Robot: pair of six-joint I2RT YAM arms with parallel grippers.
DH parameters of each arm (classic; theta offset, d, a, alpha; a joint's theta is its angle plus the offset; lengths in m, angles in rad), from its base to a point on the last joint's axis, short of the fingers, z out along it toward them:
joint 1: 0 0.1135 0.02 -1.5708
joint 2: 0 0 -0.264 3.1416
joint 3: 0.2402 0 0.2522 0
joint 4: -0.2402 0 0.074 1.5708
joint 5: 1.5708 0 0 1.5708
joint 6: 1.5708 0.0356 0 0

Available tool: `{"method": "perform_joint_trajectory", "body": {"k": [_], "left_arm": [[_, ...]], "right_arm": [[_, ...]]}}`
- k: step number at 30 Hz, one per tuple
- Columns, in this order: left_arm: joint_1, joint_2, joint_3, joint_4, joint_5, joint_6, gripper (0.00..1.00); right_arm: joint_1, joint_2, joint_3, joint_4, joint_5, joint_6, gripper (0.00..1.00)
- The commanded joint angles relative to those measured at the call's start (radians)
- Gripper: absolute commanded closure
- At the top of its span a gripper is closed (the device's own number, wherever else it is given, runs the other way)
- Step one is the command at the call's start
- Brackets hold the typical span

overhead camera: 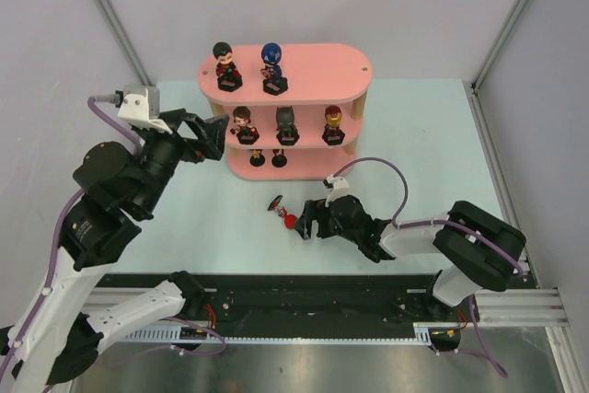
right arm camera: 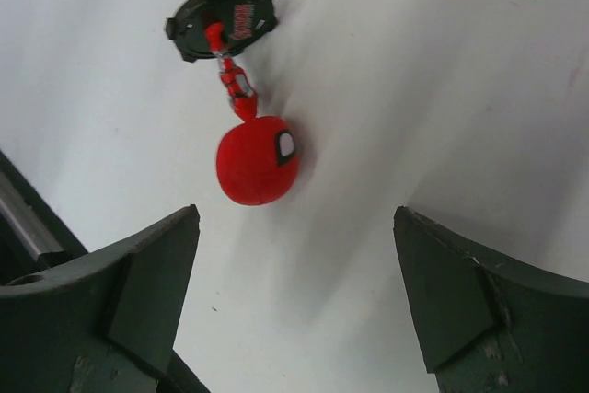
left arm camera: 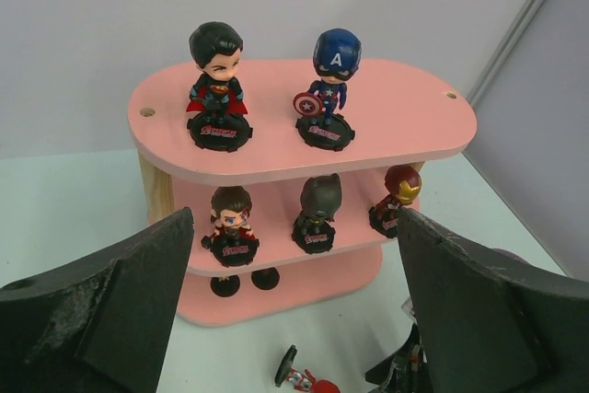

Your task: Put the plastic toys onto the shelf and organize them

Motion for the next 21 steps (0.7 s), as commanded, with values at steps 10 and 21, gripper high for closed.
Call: {"method": "perform_joint_trajectory", "body": {"k": [10,21], "left_arm": [[0.004,0.000,0.001,-0.014,0.008,-0.024,0.03],[0.003,0.008,-0.001,-0.019,0.005,-0.024,0.03]], "right_arm": [[-0.006,0.177,0.108,0.175,-0.142,-0.057,0.13],[-0.012,0.220,0.122,0.161,-0.139,-0.054,0.26]]}}
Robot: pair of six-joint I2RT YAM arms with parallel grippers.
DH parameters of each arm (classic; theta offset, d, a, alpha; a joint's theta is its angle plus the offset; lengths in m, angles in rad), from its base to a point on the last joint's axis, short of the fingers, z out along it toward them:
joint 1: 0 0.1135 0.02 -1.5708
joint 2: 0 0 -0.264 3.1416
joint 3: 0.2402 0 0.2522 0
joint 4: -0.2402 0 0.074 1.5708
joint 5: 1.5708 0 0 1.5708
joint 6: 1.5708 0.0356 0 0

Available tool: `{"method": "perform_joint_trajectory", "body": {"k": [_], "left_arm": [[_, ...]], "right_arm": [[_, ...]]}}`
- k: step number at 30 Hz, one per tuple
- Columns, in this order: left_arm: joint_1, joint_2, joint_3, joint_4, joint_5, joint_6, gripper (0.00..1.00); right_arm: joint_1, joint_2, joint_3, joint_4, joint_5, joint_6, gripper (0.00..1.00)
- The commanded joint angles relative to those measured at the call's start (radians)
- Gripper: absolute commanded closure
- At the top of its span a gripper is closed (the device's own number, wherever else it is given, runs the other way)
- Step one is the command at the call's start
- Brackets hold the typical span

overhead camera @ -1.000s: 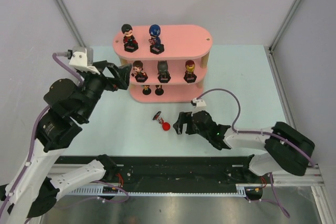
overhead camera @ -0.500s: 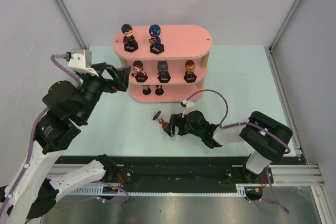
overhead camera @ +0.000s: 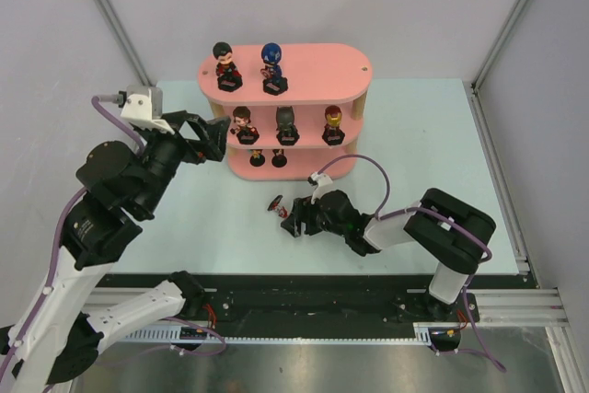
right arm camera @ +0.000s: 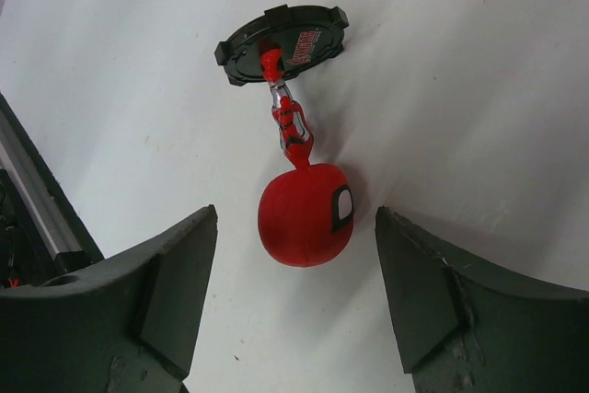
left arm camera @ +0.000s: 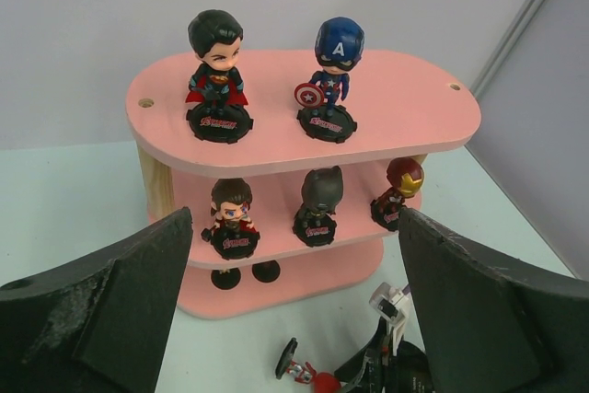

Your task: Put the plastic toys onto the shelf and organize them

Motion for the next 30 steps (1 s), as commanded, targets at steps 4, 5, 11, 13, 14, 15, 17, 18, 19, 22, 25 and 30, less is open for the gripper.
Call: {"method": "perform_joint_trajectory", "body": {"k": [4,5,11,13,14,15,17,18,19,22,25,30], "left_arm": [[0.004,0.009,0.000,0.000,0.007,-0.018,0.03],[0.004,0.009,0.000,0.000,0.006,-0.018,0.03],[0.003,0.008,-0.006,0.004,0.001,-0.019,0.03],[0.004,0.009,-0.007,0.004,0.001,-0.021,0.03],[0.004,0.009,-0.009,0.004,0.003,-0.021,0.03],[0.003,0.009,-0.009,0.004,0.001,-0.022,0.03],[0.004,0.009,-0.012,0.004,0.001,-0.022,0.03],[0.003,0.008,-0.012,0.004,0.000,-0.024,0.03],[0.004,0.006,-0.013,0.004,0.000,-0.024,0.03],[0.004,0.006,-0.015,0.007,-0.002,-0.025,0.02],[0.004,0.003,-0.017,0.007,-0.004,-0.025,0.02],[0.003,-0.012,-0.026,0.011,-0.011,-0.025,0.03]], "right_arm": [[-0.004,0.043,0.020,0.004,-0.005,-0.015,0.31],[-0.004,0.047,0.020,0.006,-0.006,-0.017,0.33],[-0.007,0.070,0.020,0.003,-0.022,-0.017,0.42],[-0.010,0.077,0.020,0.003,-0.034,-0.015,0.45],[-0.012,0.077,0.020,0.003,-0.037,-0.014,0.48],[-0.012,0.079,0.020,0.003,-0.043,-0.012,0.49],[-0.015,0.083,0.020,0.003,-0.048,-0.012,0.53],[-0.017,0.085,0.020,0.003,-0.054,-0.012,0.55],[-0.015,0.083,0.021,0.003,-0.057,-0.014,0.57],[-0.018,0.082,0.018,0.001,-0.069,-0.015,0.65],[-0.021,0.070,0.020,-0.002,-0.085,-0.022,0.75],[-0.015,-0.008,0.020,-0.078,-0.092,-0.043,0.89]]}}
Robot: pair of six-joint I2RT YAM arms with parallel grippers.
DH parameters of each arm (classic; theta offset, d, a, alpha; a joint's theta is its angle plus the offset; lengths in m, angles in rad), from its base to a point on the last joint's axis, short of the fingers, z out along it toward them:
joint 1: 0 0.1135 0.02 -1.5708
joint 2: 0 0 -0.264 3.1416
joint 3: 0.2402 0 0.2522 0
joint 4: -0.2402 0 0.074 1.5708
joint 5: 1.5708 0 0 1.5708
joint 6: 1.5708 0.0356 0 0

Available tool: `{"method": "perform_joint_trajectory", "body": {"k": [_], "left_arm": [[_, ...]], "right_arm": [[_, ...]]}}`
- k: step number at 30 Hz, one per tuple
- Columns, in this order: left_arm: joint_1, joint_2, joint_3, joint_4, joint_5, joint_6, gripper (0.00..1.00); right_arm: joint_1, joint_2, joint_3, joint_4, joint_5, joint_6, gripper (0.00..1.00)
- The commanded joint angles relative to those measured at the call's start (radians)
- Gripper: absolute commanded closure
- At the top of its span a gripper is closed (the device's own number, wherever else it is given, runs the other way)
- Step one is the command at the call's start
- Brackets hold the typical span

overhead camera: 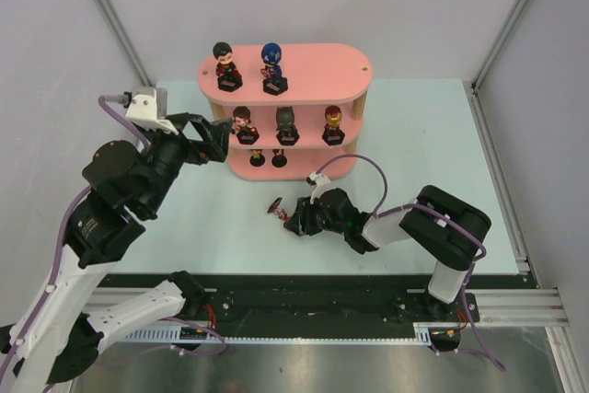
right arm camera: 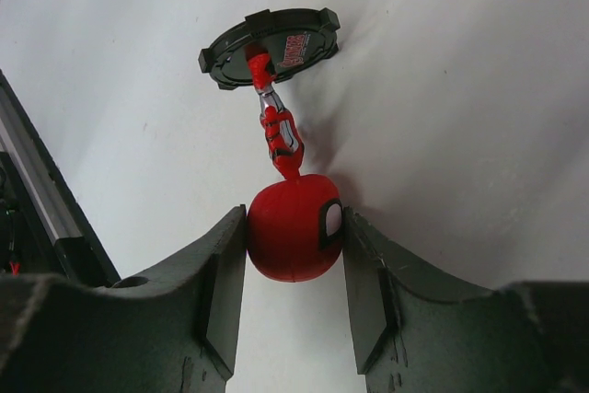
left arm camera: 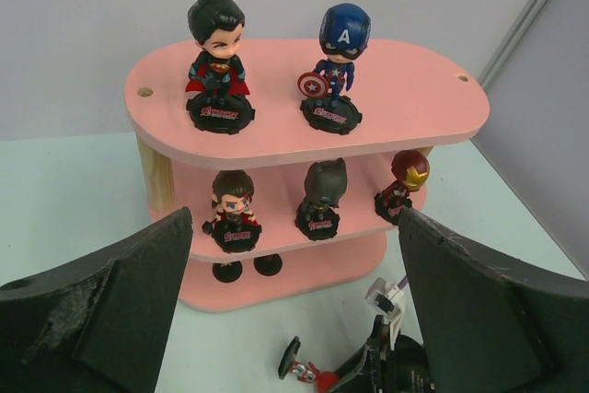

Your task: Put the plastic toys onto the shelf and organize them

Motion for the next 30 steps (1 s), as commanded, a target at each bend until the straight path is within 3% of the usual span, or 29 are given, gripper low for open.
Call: {"method": "perform_joint_trajectory", "body": {"k": [1,10,15,20,25,30], "left_arm": [[0.004,-0.029,-0.015,0.018,-0.010,-0.018,0.03],[0.003,-0.084,-0.092,0.066,-0.013,-0.010,0.03],[0.004,-0.101,-0.145,0.098,-0.002,-0.013,0.03],[0.004,-0.097,-0.173,0.114,0.018,-0.018,0.03],[0.003,-0.100,-0.190,0.118,0.037,-0.023,0.03],[0.003,-0.106,-0.211,0.111,0.060,-0.027,0.03]], "right_arm": [[0.009,-0.110,0.005,-0.129,-0.018,-0.040,0.90],[0.051,-0.535,0.019,-0.573,0.081,-0.040,0.94],[0.037,-0.718,0.152,-1.029,0.139,-0.035,0.96],[0.032,-0.715,0.361,-1.414,0.145,0.022,1.00],[0.014,-0.594,0.554,-1.766,0.101,0.051,1.00],[0.014,-0.491,0.705,-1.974,-0.002,-0.004,0.97]]}}
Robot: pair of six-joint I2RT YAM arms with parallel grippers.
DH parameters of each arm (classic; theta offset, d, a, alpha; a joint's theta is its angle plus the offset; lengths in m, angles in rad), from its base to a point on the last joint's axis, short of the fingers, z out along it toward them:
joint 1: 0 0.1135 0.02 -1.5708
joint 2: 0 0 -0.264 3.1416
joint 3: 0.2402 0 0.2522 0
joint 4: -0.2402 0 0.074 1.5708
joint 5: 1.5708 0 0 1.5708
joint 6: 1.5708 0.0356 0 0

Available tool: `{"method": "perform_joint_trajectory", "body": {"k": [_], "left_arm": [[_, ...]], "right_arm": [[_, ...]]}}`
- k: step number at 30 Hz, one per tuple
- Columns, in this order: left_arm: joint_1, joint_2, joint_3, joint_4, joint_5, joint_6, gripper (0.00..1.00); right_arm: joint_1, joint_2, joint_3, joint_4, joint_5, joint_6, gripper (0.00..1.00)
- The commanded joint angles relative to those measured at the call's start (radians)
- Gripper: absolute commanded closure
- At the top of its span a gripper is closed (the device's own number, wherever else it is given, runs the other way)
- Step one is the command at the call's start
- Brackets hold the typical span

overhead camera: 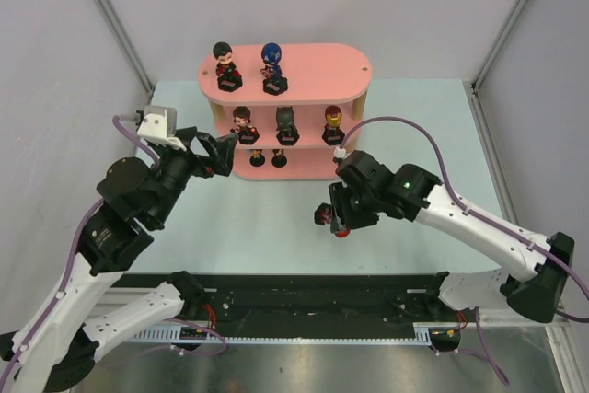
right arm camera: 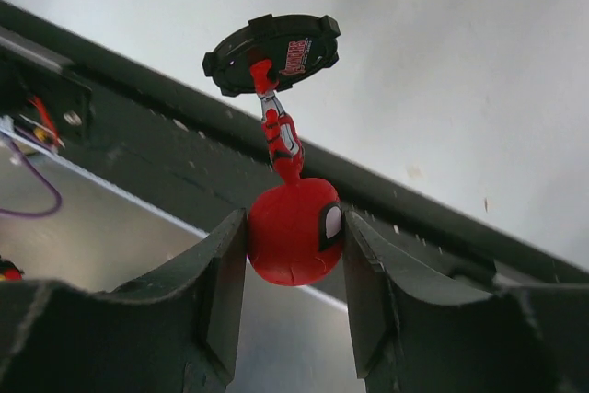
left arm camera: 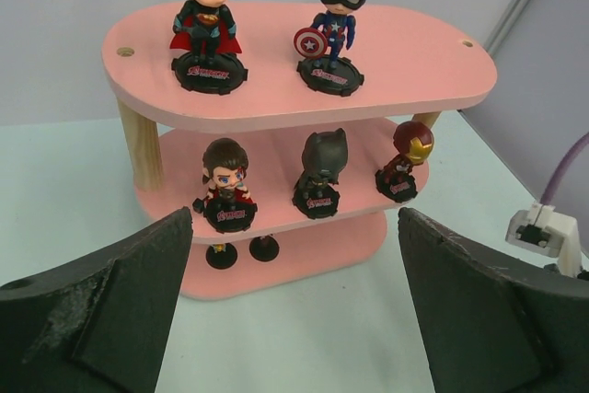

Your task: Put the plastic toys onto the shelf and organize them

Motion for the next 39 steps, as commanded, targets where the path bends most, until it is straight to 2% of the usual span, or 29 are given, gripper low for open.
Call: {"method": "perform_joint_trajectory", "body": {"k": [1,9,24,39], "left_arm": [[0.003,-0.012,-0.020,0.014,0.041,-0.025,0.03],[0.004,-0.044,-0.063,0.014,0.033,-0.033,0.03],[0.004,-0.078,-0.118,0.035,0.037,-0.039,0.02],[0.003,-0.073,-0.145,0.055,0.032,-0.031,0.00]], "right_arm": [[-0.002,0.087,0.101,-0.342,-0.107,-0.040,0.98],[-0.007,0.229,0.143,-0.538,-0.053,-0.146,1.00],[-0.021,0.428,0.143,-0.518,-0.099,-0.273,0.97],[-0.019,0.539,0.143,-0.515,-0.062,-0.277,0.95]]}}
